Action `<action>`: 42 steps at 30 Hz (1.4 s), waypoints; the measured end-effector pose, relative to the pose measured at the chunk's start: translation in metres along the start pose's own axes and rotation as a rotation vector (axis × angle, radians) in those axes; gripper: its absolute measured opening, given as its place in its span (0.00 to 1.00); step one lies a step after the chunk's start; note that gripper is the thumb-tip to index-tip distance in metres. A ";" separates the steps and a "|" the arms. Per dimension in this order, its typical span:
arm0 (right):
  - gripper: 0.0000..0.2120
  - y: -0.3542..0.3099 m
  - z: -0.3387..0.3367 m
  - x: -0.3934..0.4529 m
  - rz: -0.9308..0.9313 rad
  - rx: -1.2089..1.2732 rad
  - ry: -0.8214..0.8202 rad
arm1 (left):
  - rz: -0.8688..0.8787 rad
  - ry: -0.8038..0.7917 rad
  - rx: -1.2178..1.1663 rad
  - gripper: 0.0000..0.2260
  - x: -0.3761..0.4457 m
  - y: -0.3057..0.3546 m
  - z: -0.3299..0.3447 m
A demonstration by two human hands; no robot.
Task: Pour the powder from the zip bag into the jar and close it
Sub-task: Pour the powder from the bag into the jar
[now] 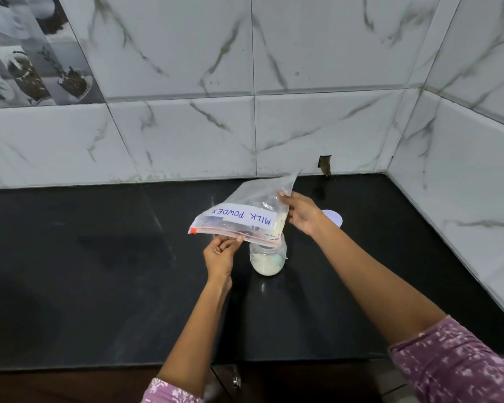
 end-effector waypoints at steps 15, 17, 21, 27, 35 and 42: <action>0.11 -0.025 -0.024 -0.036 -0.387 -0.311 -0.208 | -0.102 -0.125 -0.071 0.04 0.008 -0.006 0.009; 0.11 -0.026 -0.026 -0.039 -0.398 -0.317 -0.188 | -0.114 -0.160 -0.099 0.03 0.009 -0.006 0.012; 0.12 -0.027 -0.032 -0.044 -0.415 -0.321 -0.171 | -0.081 -0.210 -0.068 0.07 0.007 -0.005 0.013; 0.14 -0.028 -0.033 -0.049 -0.409 -0.322 -0.156 | -0.087 -0.292 -0.064 0.07 0.007 -0.002 0.014; 0.16 -0.040 -0.035 -0.063 -0.344 -0.293 -0.174 | -0.065 -0.364 -0.220 0.09 0.015 0.003 0.011; 0.11 -0.061 -0.016 -0.078 -0.437 -0.358 -0.052 | -0.033 -0.335 -0.224 0.07 0.016 0.000 0.012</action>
Point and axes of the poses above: each hand's wrist, its own x-axis towards the middle knuckle, its own z-axis out of the palm, y = z × x, the point moved 2 cm from there along x, towards the middle knuckle, and after that the axes turned 9 degrees about x, right-handed, at the moved point
